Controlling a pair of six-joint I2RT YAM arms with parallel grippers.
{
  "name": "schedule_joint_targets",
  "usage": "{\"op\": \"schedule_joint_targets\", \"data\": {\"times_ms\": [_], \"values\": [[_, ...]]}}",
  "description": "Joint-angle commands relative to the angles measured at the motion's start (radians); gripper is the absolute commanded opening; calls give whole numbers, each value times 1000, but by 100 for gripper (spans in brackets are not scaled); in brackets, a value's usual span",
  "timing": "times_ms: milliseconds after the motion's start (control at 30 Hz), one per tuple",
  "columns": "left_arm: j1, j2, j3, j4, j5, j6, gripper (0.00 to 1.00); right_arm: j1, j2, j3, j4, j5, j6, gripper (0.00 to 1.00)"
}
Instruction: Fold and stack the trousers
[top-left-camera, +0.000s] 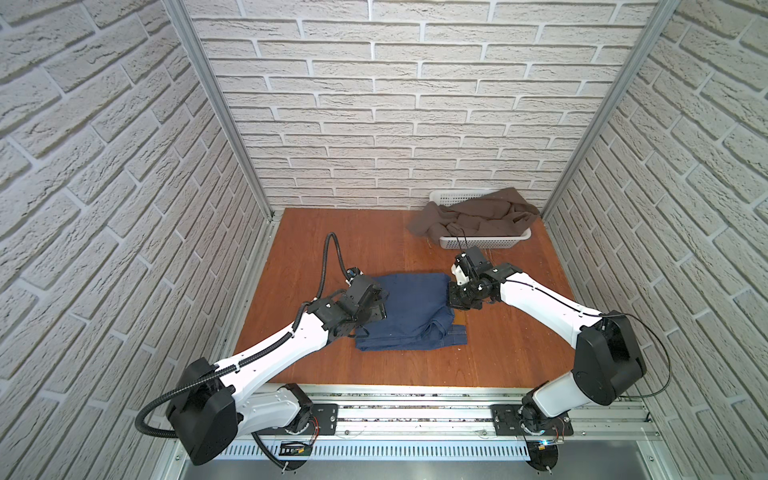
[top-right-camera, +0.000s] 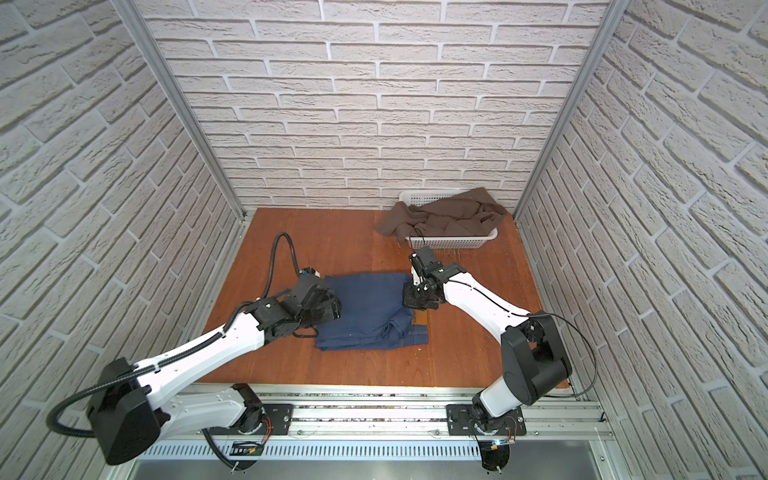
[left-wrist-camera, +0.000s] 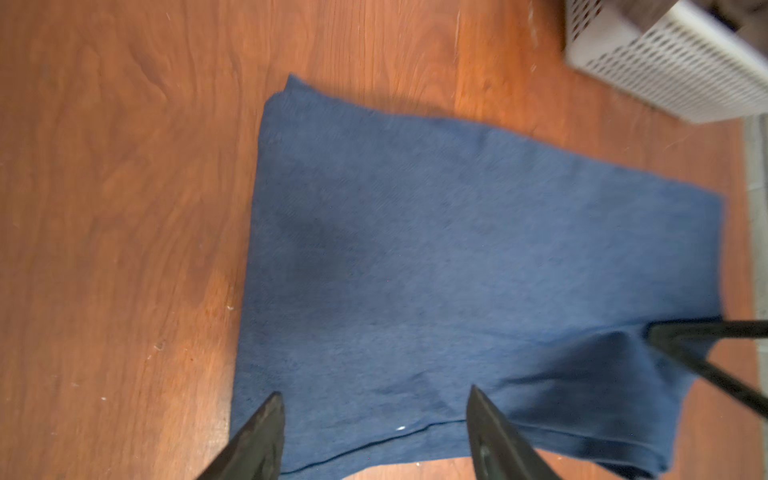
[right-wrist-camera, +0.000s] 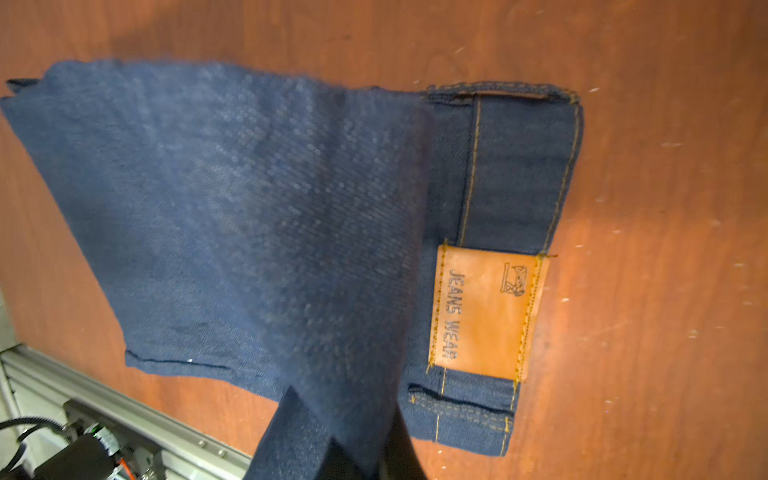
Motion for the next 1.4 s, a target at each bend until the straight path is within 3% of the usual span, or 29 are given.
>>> {"op": "schedule_joint_targets", "data": {"times_ms": [0,67,200,300,367,467,667,867,1133,1367], "values": [[5,40,-18,70,36,19,68,-27,6,8,-13,50,-49,6],[5,76,-19,91,52,23,68,-42,21,14,-33,70,-61,9],[8,152,-26,141,87,31,68,-42,33,40,-118,185,-61,32],[9,209,-29,177,114,32,67,-19,-32,49,-142,224,-61,38],[12,238,-30,196,129,32,66,4,-72,63,-143,191,-62,39],[15,252,-40,221,135,28,64,39,-72,70,-94,57,-49,33],[34,244,-63,232,136,23,65,85,31,24,73,-127,29,10],[55,221,-91,232,138,23,66,86,90,-64,109,-90,41,5],[101,187,-116,216,144,47,68,28,-56,-236,23,80,6,5],[124,194,-124,224,157,61,69,1,-23,-280,52,92,-1,5]]}}
